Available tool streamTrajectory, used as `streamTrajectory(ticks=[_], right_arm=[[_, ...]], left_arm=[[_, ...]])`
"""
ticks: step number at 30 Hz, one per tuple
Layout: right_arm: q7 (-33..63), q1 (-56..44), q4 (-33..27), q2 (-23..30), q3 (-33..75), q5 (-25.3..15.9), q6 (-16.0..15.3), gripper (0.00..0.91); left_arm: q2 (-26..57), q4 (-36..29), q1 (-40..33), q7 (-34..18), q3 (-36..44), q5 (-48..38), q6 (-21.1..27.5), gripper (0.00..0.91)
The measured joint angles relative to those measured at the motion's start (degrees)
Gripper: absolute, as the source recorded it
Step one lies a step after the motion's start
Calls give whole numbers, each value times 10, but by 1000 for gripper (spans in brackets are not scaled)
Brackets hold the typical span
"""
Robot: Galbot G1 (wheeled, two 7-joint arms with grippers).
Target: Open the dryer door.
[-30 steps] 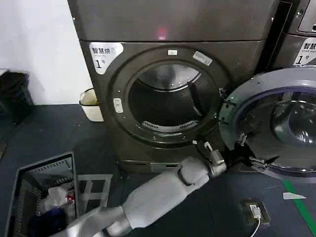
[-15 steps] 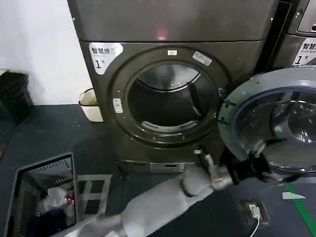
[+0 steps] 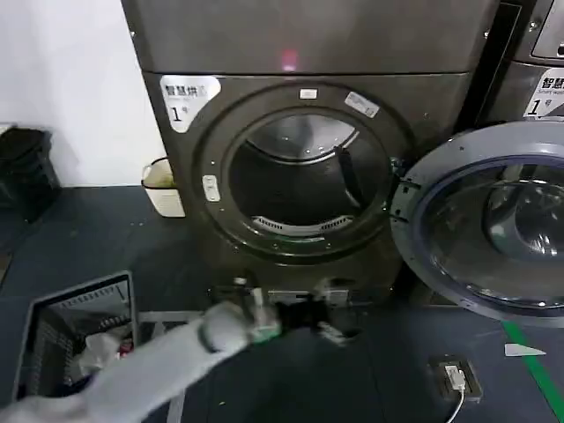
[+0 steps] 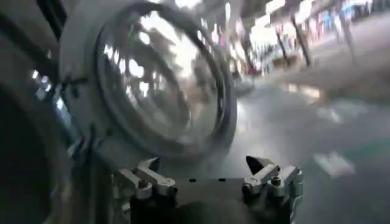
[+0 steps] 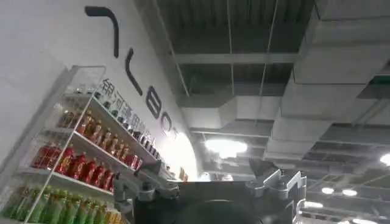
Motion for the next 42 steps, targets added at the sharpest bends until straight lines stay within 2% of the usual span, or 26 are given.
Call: streamTrajectory(ticks=[9,17,21,24,32,42], right_arm=[[0,-3,-4,-7,2,0,-1,907],[-2,-12,-13,-10,7,0,-1,907],[-2,-19,-17,-12,14,1,-1,907],[-2,-19,-18,-15,17,1,-1,907],[-3,-7,-22,-16,0,-3,2,907],[-3,-13,-31,-20,12,-2,3,907]], left_arm=[[168,-42,-16,1,22,5,20,907],[305,-67,-17,-3,22,11,85,907],[360,-82,-12,26,9,15,120,907],[397,-87,11,33,-14,30,138,907],[489,-103,152,-22,-108,39,142,907],[563,-95,215,-22,-129,42,155,907]])
